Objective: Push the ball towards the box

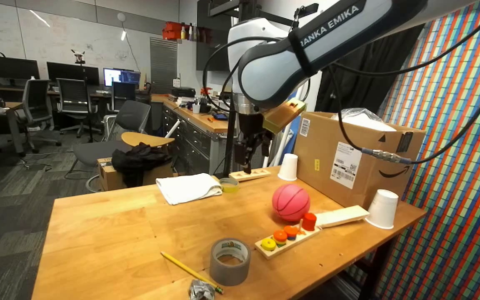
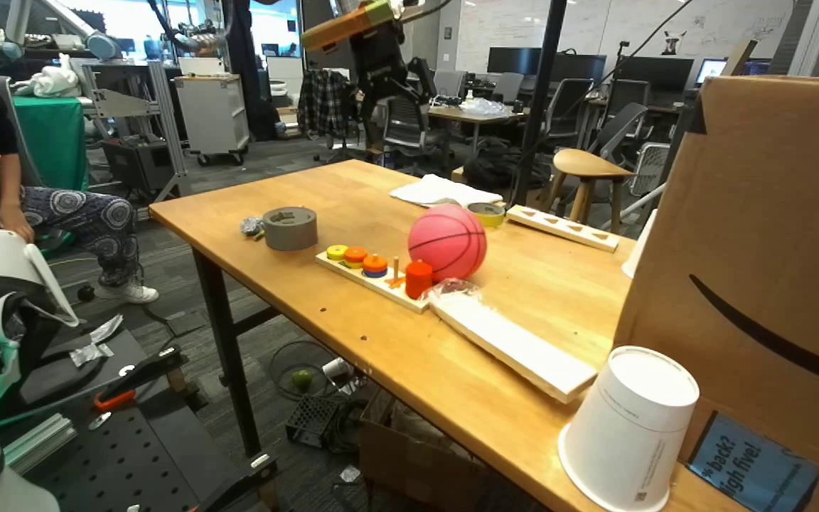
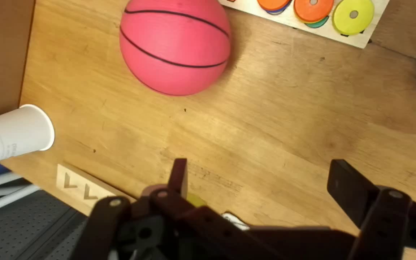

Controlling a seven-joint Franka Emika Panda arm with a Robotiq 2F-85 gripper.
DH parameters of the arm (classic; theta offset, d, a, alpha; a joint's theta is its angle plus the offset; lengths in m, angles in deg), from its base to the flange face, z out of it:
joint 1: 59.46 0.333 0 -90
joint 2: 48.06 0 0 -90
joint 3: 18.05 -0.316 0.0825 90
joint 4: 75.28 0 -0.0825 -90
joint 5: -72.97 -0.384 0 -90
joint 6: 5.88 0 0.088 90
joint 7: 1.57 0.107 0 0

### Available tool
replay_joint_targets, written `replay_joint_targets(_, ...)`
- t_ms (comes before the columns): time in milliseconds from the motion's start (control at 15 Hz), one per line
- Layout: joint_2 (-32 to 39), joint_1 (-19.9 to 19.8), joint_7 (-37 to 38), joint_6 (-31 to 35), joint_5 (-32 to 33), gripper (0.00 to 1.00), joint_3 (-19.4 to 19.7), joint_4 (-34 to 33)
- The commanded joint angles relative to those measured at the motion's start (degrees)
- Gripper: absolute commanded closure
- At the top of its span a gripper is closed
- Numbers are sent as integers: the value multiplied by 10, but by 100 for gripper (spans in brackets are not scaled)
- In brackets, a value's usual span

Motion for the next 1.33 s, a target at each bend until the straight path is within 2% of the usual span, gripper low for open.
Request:
replay_joint_targets(0,-75,13,29,4,-3,0,-34,66)
replay_joint_targets(267,-99,30,61,4,-41,0,-77,115)
replay_joint_targets(467,-99,37,68,6,-76,0,-92,137)
replay_joint_targets(1000,-79,37,62,3,-151,0,-97,152)
replay_joint_targets(1067,-74,36,65,0,-127,0,-99,149)
replay_joint_targets(1267,-72,36,65,0,-138,0,-98,150)
